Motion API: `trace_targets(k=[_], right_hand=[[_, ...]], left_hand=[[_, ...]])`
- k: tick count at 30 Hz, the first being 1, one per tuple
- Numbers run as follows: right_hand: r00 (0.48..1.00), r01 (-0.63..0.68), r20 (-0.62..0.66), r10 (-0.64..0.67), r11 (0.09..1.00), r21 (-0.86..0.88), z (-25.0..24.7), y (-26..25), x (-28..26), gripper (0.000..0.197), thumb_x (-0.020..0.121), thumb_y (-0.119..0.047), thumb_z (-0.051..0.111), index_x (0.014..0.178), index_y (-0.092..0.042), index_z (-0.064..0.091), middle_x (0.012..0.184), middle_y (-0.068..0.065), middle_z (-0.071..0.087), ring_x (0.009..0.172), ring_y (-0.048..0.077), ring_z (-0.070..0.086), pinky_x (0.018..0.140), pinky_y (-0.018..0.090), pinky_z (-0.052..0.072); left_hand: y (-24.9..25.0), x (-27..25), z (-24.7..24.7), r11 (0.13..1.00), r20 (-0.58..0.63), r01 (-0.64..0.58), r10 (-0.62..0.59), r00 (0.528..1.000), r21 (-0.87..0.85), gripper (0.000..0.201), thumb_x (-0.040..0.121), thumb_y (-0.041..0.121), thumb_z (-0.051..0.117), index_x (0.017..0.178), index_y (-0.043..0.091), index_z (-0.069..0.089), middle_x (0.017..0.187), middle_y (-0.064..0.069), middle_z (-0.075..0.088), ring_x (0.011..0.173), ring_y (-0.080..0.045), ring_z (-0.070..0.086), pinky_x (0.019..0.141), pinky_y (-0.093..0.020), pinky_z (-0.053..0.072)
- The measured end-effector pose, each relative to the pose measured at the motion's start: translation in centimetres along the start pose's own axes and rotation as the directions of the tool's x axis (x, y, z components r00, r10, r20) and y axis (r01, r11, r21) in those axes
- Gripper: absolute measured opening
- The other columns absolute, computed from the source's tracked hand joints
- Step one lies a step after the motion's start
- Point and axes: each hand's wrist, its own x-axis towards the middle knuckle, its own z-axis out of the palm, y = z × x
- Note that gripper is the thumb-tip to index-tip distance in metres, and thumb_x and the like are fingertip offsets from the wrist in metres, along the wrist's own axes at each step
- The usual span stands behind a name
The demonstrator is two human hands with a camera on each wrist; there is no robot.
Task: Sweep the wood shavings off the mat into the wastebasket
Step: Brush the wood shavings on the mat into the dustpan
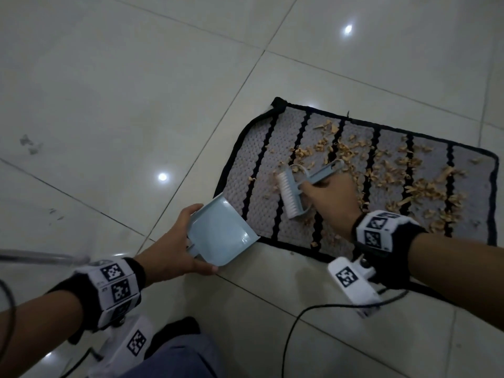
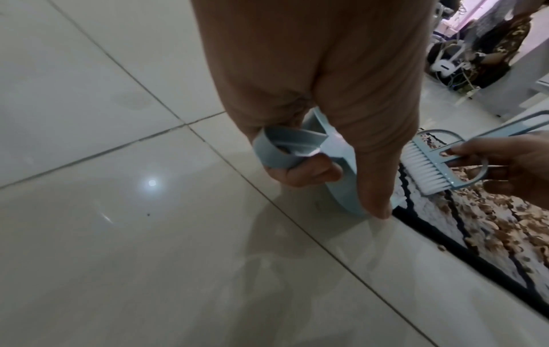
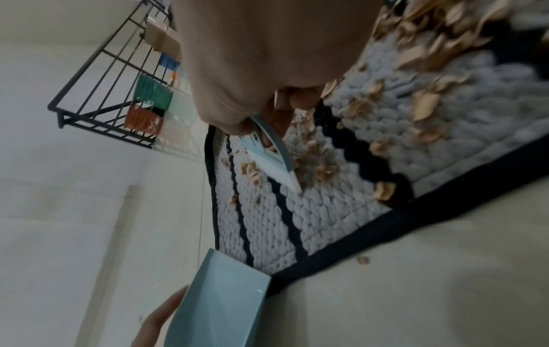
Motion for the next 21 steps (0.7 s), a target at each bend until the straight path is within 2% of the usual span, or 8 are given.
trace_targets(k=[2, 4, 6, 10, 13, 17, 21], right_hand=[[0.999, 0.022, -0.038, -0.022, 1.000, 0.015, -0.8, -0.1, -0.7, 0.034, 0.086, -0.015, 0.067, 0.064, 0.010, 0.059, 0.058, 0.017, 0.063, 0.047, 0.032, 0.053, 0.049, 0.040, 0.052], [0.997, 0.051, -0.057, -0.049, 0.998, 0.033, -0.2, -0.9, -1.1, 0.030, 0.086, -0.017, 0.067, 0.069, 0.007, 0.065, 0.066, 0.018, 0.069, 0.059, 0.037, 0.064, 0.052, 0.047, 0.058], [0.996, 0.076, -0.058, -0.072, 0.995, 0.063, 1.5, -2.1, -1.3, 0.028, 0.085, -0.019, 0.067, 0.069, 0.003, 0.068, 0.068, 0.017, 0.071, 0.065, 0.035, 0.068, 0.053, 0.050, 0.057], [0.994, 0.097, 0.039, -0.102, 0.989, 0.108, 5.5, -3.8, -0.6, 0.035, 0.085, -0.024, 0.064, 0.060, 0.000, 0.060, 0.060, 0.018, 0.065, 0.059, 0.038, 0.062, 0.051, 0.049, 0.053], [0.994, 0.026, 0.105, -0.037, 0.994, 0.107, 6.6, -3.8, 0.4, 0.034, 0.084, -0.026, 0.065, 0.067, 0.003, 0.064, 0.067, 0.020, 0.068, 0.065, 0.038, 0.066, 0.054, 0.053, 0.056], [0.996, -0.041, 0.083, 0.035, 0.997, 0.070, 4.1, -2.0, 1.3, 0.029, 0.084, -0.021, 0.070, 0.069, 0.003, 0.067, 0.068, 0.017, 0.070, 0.064, 0.029, 0.069, 0.056, 0.051, 0.057], [0.998, -0.070, 0.003, 0.070, 0.997, 0.037, -0.6, 0.6, 1.8, 0.019, 0.084, -0.016, 0.073, 0.074, 0.000, 0.072, 0.075, 0.010, 0.073, 0.068, 0.021, 0.070, 0.062, 0.042, 0.059]], left_hand=[[0.1, 0.5, -0.2, 0.999, 0.013, -0.007, 0.007, 1.000, 0.040, 0.126, 0.055, 0.018, 0.096, 0.147, 0.040, 0.013, 0.126, 0.022, 0.042, 0.109, 0.006, 0.049, 0.076, -0.010, 0.050], [0.2, 0.9, -0.3, 0.999, 0.021, -0.011, 0.010, 1.000, 0.048, 0.126, 0.055, 0.019, 0.096, 0.147, 0.039, 0.014, 0.127, 0.020, 0.043, 0.110, 0.004, 0.050, 0.077, -0.014, 0.051], [0.3, 1.1, -0.3, 0.999, 0.025, -0.002, 0.001, 1.000, 0.046, 0.126, 0.054, 0.020, 0.096, 0.147, 0.039, 0.014, 0.128, 0.017, 0.044, 0.109, 0.002, 0.051, 0.075, -0.017, 0.053], [0.4, 1.3, -0.3, 0.998, 0.015, 0.020, -0.021, 1.000, 0.060, 0.125, 0.054, 0.022, 0.097, 0.145, 0.042, 0.014, 0.124, 0.016, 0.045, 0.108, -0.006, 0.055, 0.065, -0.018, 0.053], [0.5, 1.7, -0.4, 0.997, 0.003, 0.033, -0.033, 0.999, 0.072, 0.122, 0.057, 0.020, 0.096, 0.145, 0.042, 0.014, 0.122, 0.013, 0.046, 0.100, -0.009, 0.057, 0.053, -0.017, 0.049], [0.8, 2.2, -1.0, 0.995, 0.013, 0.023, -0.024, 1.000, 0.099, 0.123, 0.057, 0.021, 0.096, 0.147, 0.041, 0.014, 0.124, 0.006, 0.047, 0.092, -0.011, 0.057, 0.047, -0.017, 0.046], [1.4, 3.1, -2.0, 0.991, 0.001, 0.003, -0.004, 1.000, 0.130, 0.123, 0.056, 0.026, 0.095, 0.147, 0.041, 0.014, 0.128, 0.006, 0.046, 0.098, -0.013, 0.057, 0.046, -0.016, 0.044]])
